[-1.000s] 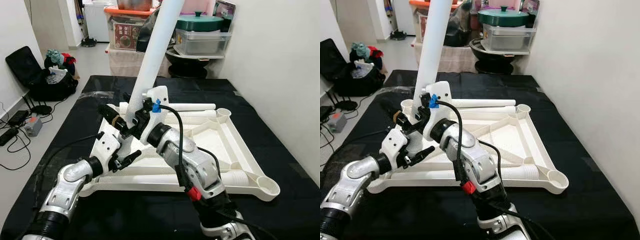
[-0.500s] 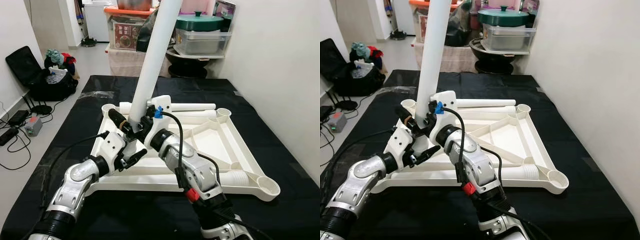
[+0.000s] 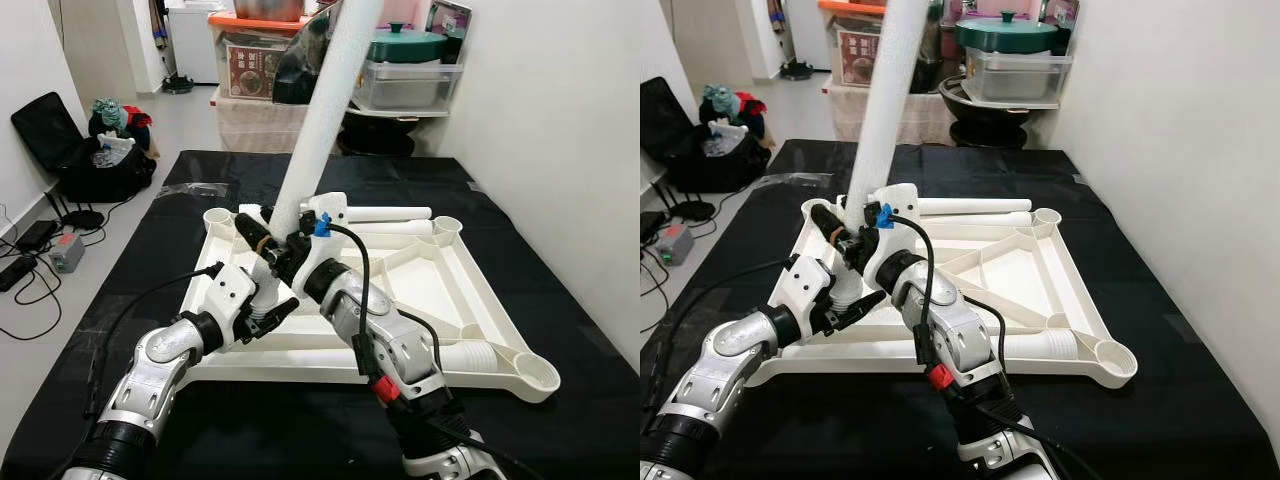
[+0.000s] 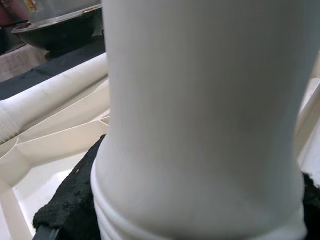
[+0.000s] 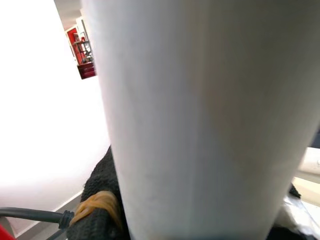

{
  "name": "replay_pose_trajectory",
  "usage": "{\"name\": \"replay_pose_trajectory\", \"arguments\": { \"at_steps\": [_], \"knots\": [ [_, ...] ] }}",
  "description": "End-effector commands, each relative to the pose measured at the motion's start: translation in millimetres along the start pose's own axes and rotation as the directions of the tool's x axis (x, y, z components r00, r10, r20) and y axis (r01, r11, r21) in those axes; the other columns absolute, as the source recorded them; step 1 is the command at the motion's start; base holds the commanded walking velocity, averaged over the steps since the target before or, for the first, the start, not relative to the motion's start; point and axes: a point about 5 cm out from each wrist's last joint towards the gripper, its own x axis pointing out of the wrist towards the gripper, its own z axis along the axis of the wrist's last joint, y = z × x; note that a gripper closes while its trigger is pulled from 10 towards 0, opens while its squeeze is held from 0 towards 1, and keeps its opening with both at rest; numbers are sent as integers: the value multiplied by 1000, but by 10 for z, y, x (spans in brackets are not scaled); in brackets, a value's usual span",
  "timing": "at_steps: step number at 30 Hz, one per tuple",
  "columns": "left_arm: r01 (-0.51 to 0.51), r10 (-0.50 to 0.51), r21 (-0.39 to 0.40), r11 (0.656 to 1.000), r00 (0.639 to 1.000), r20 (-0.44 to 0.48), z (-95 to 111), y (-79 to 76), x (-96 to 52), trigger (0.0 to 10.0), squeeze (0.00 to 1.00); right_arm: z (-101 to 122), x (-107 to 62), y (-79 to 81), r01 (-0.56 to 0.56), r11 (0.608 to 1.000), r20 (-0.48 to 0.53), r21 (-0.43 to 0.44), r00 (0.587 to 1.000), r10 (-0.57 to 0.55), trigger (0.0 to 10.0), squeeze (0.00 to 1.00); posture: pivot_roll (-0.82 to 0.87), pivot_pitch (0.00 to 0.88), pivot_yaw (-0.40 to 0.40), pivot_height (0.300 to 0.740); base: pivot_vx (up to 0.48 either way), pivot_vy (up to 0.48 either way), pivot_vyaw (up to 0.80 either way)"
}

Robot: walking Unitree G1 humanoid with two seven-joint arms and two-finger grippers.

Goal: Building children table

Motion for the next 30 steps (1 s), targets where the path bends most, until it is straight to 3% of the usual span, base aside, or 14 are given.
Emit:
{"name": "replay_pose_trajectory", "arguments": {
  "at_steps": [1, 6, 7, 9, 20, 21, 22, 23, 24, 25, 27, 30],
  "knots": [
    [37, -39, 42, 998, 998, 47, 140, -46, 77, 10000, 0, -102, 27, 108, 1, 995, 10, 98, 1000, -2, 0, 0, 80, 0, -57, 740, 0, 0, 0],
    [39, -41, 44, 998, 998, 53, 146, -48, 80, 10000, 0, -105, 26, 107, 2, 995, 11, 98, 1000, -3, 0, 0, 81, 0, -56, 740, 0, 0, 0],
    [66, -67, 15, 998, 995, 78, 165, -58, 65, 10000, 1000, -93, 22, 85, 13, 995, 18, 97, 1000, -14, 0, 0, 79, 0, -50, 740, 0, 0, 0],
    [88, -85, -21, 996, 990, 113, 190, -51, 38, 10000, 1000, -76, 13, 41, 29, 996, 27, 87, 999, -32, 0, 0, 83, 0, -52, 740, 0, 0, 0],
    [49, -44, -31, 998, 990, 132, 216, 15, 9, 10000, 1000, -40, -27, -118, 82, 997, 34, 10, 996, -82, 0, 0, 88, 0, -56, 740, 0, 0, 0],
    [35, -30, -34, 999, 990, 137, 222, 24, -1, 10000, 1000, 22, -65, -274, 141, 990, 53, -23, 989, -140, 0, 0, 89, 0, -56, 740, 0, 0, 0],
    [15, -11, -33, 999, 992, 128, 203, 25, -19, 10000, 1000, 137, -147, -536, 247, 967, 89, -53, 966, -242, 0, 0, 88, 0, -56, 740, 0, 0, 0],
    [15, -11, -33, 999, 992, 128, 203, 25, -19, 10000, 1000, 137, -147, -536, 247, 967, 89, -53, 966, -242, 0, 0, 88, 0, -56, 740, 0, 0, 0],
    [2, 2, -32, 999, 993, 118, 183, 21, -34, 10000, 1000, 240, -230, -742, 333, 940, 122, -73, 938, -323, 0, 0, 88, 0, -56, 740, 0, 0, 0],
    [2, 2, -32, 999, 993, 118, 183, 21, -34, 10000, 1000, 240, -230, -742, 333, 940, 122, -73, 938, -323, 0, 0, 88, 0, -56, 740, 0, 0, 0],
    [-7, 10, -31, 1000, 994, 108, 158, 9, -53, 10000, 1000, 360, -356, -979, 440, 893, 163, -96, 892, -422, 0, 0, 89, 0, -58, 740, 0, 0, 0],
    [-10, 13, -32, 999, 994, 107, 156, 8, -59, 10000, 1000, 386, -404, -1050, 475, 874, 173, -100, 874, -455, 0, 0, 89, 0, -58, 740, 0, 0, 0]
  ]
}}
